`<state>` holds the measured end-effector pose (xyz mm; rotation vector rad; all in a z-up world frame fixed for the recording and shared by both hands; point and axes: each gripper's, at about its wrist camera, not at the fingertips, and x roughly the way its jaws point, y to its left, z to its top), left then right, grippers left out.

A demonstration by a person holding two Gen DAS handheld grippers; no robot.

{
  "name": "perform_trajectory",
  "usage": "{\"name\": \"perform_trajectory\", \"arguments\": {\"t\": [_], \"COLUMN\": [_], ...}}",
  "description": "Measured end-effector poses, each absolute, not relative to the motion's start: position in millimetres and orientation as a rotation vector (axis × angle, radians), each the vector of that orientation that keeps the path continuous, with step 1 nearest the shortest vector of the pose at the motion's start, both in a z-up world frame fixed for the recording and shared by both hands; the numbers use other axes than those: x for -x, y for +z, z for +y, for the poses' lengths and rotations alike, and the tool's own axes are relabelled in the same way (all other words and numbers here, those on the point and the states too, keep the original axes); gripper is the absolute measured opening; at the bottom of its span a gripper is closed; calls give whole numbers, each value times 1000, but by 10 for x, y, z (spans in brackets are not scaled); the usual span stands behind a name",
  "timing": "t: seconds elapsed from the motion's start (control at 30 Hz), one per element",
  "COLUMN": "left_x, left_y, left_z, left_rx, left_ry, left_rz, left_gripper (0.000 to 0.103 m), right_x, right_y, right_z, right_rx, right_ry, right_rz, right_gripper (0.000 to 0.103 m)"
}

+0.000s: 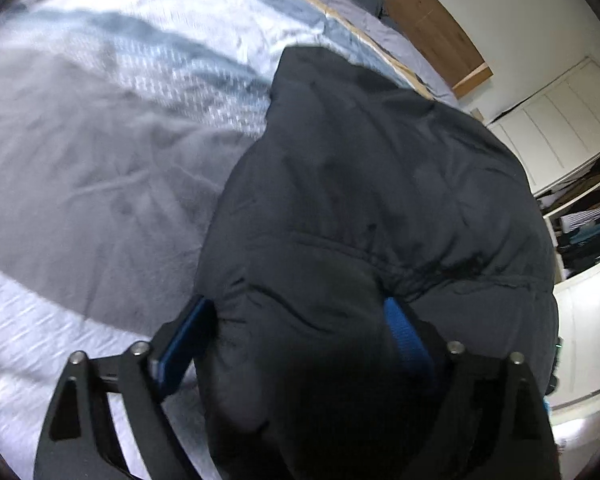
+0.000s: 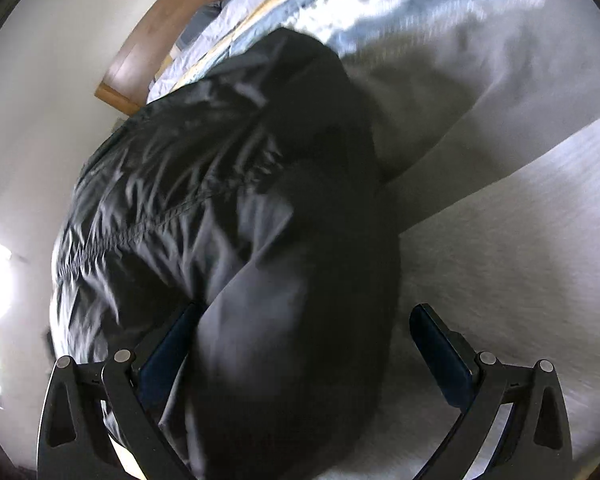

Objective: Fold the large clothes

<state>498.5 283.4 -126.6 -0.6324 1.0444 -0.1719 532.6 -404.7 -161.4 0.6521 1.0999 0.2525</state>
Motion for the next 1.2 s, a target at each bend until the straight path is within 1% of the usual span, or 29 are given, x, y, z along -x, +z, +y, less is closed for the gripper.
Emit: {"name": "perform_trajectory", "arguments": {"t": [0.07, 0.27, 0.4, 0.43, 0.47, 0.5, 0.53, 0.57, 0.6, 0.63, 0.67, 0.73, 0.83, 1.0, 1.13, 1.2], "left_x": [-5035, -5091, -5109, -5109, -5092, -5068, -5039, -5011, -4978, -4954, -4932, -4873, -4739, -4391, -3979, -3891], "left_y": [-1389, -1573, -1640, -1619, -1577, -1489, -1382, -1268, -1139, -1034, -942, -705, -327, 213, 385, 305], "left_z": [2878, 2875, 2724, 2701, 2632, 2538, 2459, 2396, 2345, 2318, 2306, 2283, 2266, 2348, 2419, 2388], "left_rx": [705, 962, 957, 963, 963, 946, 923, 902, 887, 881, 875, 853, 824, 805, 774, 763], "left_ry": [-226, -435, -444, -432, -433, -457, -475, -485, -493, -494, -492, -493, -510, -538, -560, -546], "left_rz": [1058, 1030, 1030, 1017, 1005, 983, 952, 920, 890, 869, 854, 821, 770, 694, 670, 688], "left_gripper": [95, 96, 96, 94, 86, 76, 57, 44, 40, 34, 30, 26, 22, 21, 21, 21], "right_x": [-5407, -5630, -5676, -5683, -5695, -5691, -5692, -5671, -5652, -5637, -5614, -5549, -5436, -5221, -4887, -4826], "right_y": [-1724, -1879, -1997, -1988, -1956, -1917, -1830, -1720, -1580, -1466, -1326, -991, -540, -40, 68, -20], "right_z": [-4028, -3750, -3718, -3702, -3658, -3611, -3558, -3535, -3518, -3511, -3488, -3417, -3347, -3379, -3450, -3387], "right_rx": [-720, -854, -869, -864, -839, -812, -774, -761, -753, -741, -720, -649, -572, -559, -576, -584], "right_ry": [308, 513, 544, 535, 525, 526, 536, 543, 551, 556, 569, 605, 647, 693, 725, 721], "right_rz": [1113, 1125, 1123, 1123, 1128, 1127, 1114, 1087, 1051, 1027, 1002, 953, 878, 785, 761, 772], "right_gripper": [102, 103, 103, 103, 103, 100, 83, 72, 56, 46, 43, 35, 31, 31, 31, 31]}}
